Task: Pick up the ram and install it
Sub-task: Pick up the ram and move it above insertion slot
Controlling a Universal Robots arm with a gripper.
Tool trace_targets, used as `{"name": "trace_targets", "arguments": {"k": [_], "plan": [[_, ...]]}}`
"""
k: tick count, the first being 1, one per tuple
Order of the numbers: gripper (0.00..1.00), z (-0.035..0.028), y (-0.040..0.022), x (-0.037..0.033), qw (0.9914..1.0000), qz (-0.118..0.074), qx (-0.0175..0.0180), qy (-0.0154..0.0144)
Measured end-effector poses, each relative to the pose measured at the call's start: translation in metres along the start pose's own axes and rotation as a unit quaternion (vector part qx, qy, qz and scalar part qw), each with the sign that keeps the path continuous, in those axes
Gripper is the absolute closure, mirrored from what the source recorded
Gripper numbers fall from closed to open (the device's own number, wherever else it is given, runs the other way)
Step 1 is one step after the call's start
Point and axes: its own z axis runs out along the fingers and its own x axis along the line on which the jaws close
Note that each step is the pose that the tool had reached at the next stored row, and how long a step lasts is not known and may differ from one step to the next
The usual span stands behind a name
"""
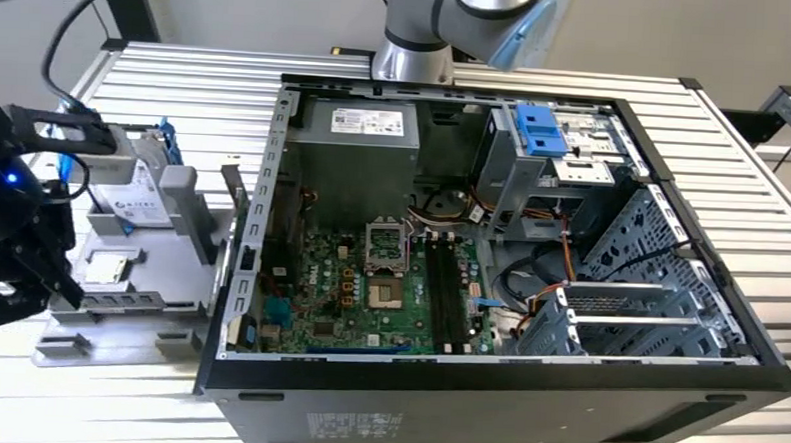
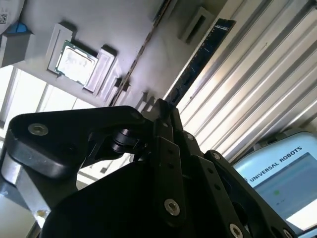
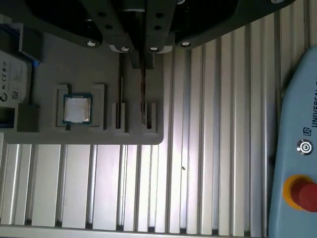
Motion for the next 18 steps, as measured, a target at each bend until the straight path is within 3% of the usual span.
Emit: {"name": "trace_targets", "arguments": {"k": [18], "plan": [[1.00, -0.0820, 0.0009, -0.0015, 1.00000, 0.000, 0.0000, 0.0000]]}}
